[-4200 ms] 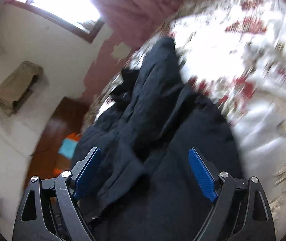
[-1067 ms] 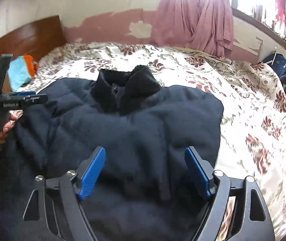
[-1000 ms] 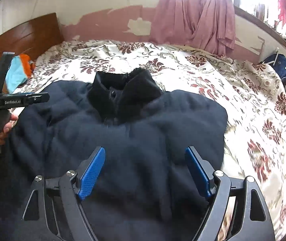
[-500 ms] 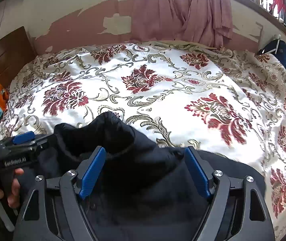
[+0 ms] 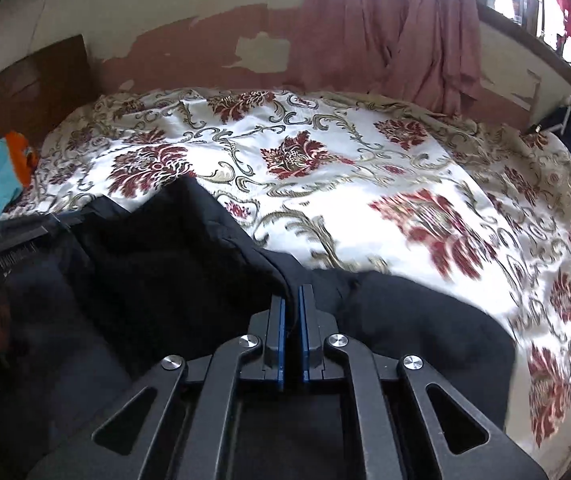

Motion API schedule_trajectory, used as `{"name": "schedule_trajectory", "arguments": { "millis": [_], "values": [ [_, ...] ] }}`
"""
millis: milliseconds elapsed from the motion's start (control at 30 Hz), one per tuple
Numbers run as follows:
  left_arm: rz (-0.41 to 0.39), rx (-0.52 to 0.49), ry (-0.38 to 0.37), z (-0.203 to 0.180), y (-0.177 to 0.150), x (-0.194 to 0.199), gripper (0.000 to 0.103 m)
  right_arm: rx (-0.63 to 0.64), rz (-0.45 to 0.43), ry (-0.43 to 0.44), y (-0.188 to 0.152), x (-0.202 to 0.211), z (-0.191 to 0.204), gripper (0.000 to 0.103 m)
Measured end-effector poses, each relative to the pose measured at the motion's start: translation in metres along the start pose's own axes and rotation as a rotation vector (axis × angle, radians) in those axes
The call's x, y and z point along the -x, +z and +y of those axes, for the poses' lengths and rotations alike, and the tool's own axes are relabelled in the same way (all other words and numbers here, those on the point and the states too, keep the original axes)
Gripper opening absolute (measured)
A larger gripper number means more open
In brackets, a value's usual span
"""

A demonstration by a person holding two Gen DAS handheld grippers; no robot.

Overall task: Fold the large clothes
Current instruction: 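Grasp the jacket hem with both grippers and fold it toward the collar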

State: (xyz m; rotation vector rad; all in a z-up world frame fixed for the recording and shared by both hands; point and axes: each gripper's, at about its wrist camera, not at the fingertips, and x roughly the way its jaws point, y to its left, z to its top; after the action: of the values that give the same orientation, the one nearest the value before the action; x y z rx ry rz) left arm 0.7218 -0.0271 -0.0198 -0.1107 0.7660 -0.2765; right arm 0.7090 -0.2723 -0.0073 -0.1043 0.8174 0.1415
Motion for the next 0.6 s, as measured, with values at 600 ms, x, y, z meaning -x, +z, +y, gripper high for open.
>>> {"name": "schedule_trajectory", "arguments": {
  "millis": [600],
  "values": [
    [0.224, -0.076, 0.092, 0.007, -0.080, -0.027, 0.005, 0.032, 0.124, -0.013, -0.067, -0.046, -0.012, 0.003]
  ]
}}
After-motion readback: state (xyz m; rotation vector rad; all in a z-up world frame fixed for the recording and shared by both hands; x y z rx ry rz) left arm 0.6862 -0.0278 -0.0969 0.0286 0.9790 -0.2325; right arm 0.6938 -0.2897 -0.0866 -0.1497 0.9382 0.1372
